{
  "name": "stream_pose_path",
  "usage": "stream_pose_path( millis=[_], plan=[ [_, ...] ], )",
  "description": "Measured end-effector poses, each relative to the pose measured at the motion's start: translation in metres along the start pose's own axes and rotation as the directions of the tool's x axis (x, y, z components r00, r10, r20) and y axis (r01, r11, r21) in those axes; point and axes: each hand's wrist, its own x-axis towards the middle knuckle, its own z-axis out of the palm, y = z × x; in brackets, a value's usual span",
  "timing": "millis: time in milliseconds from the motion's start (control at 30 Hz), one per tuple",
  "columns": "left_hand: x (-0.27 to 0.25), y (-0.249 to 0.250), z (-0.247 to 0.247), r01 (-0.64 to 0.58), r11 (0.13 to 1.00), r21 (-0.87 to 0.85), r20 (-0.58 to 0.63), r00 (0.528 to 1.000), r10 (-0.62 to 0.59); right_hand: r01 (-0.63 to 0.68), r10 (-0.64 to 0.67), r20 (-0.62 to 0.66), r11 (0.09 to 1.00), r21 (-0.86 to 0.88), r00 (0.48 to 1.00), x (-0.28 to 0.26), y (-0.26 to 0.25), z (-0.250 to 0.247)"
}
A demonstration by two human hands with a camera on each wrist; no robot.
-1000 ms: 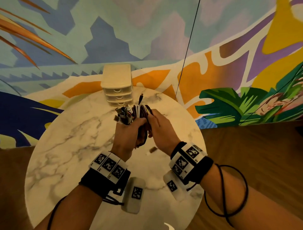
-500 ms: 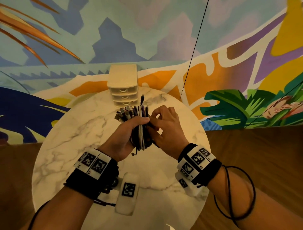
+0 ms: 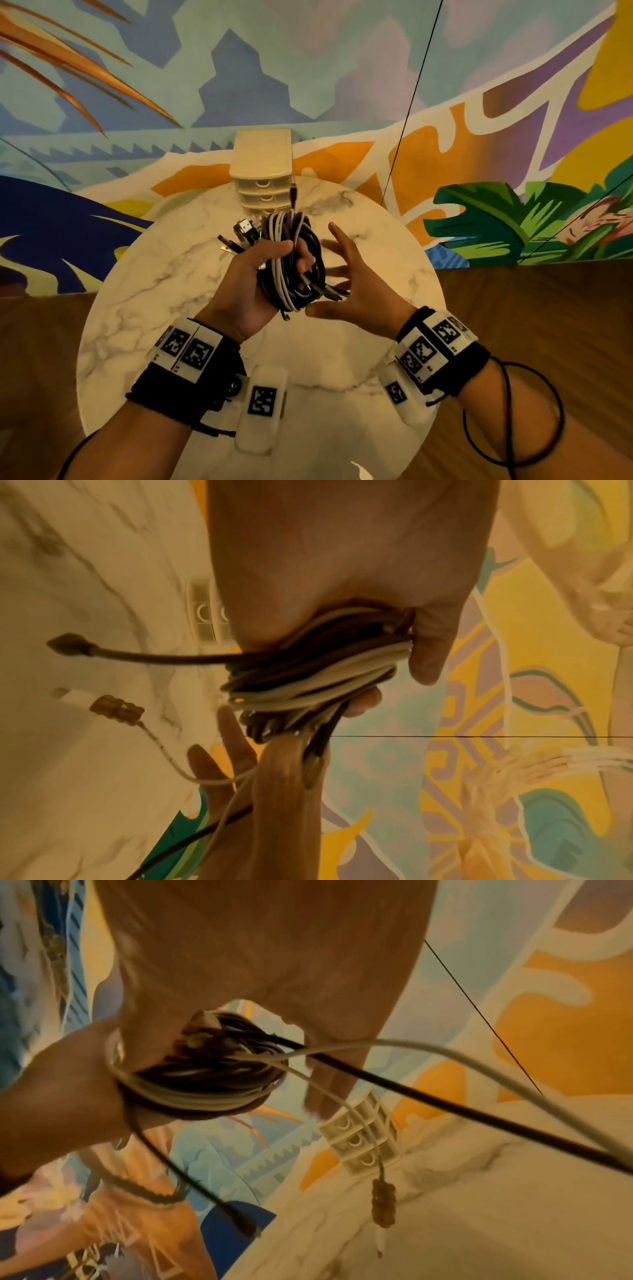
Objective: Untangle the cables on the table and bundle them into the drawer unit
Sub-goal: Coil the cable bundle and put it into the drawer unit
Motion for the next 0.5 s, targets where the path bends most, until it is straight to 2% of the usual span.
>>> stream_pose_path(
  millis=[100,267,500],
  plan=[
    [0.000,-0.001,0.001,-0.003,1.000,0.019,0.073,0.997,0.001,-0.010,0.012,0.058,1.000,-0.026,0.998,0.009,-0.005,-0.006],
    [0.001,0.002,-0.007,0.000,0.999,0.052,0.073,0.997,-0.003,-0.077,0.076,0.060,0.997,0.025,0.995,0.015,-0.012,-0.013],
    [-0.001,0.000,-0.012,-0.033,0.998,0.053,0.091,0.995,0.028,-0.040,0.039,-0.040,0.999,-0.024,0.998,0.018,-0.004,0.004]
  ],
)
